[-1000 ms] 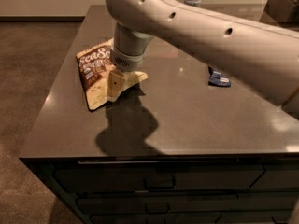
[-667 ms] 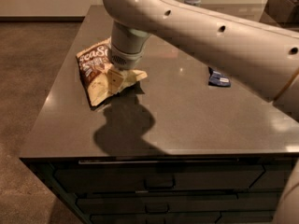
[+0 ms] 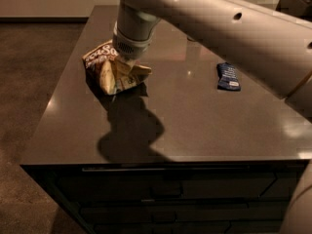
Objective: Move brown chip bag near blue plastic bottle
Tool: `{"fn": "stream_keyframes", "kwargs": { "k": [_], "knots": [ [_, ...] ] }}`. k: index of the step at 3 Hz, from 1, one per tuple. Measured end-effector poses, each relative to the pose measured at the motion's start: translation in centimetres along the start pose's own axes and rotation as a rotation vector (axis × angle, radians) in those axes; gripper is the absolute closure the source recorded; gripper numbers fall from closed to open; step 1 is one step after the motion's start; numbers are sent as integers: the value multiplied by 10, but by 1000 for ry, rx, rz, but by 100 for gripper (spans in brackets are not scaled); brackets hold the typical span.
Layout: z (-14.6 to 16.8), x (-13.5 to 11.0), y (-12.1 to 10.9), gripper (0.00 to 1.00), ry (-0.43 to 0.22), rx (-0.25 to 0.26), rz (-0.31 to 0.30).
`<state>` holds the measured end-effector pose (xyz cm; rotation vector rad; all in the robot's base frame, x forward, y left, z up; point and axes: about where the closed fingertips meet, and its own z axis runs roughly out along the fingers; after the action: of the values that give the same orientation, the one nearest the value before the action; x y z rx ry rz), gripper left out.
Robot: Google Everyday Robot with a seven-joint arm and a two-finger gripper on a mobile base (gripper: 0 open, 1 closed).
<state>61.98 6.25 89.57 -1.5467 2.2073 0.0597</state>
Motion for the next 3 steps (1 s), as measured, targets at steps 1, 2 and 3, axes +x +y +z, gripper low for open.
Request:
{"fn": "stream_keyframes", "kwargs": {
  "k": [1, 2, 3],
  "knots": [
    [-23, -6, -25, 100, -9, 24, -17],
    [-46, -6, -67, 100, -20, 60, -8],
    [-64, 6, -116, 100, -25, 108, 21]
  ]
}}
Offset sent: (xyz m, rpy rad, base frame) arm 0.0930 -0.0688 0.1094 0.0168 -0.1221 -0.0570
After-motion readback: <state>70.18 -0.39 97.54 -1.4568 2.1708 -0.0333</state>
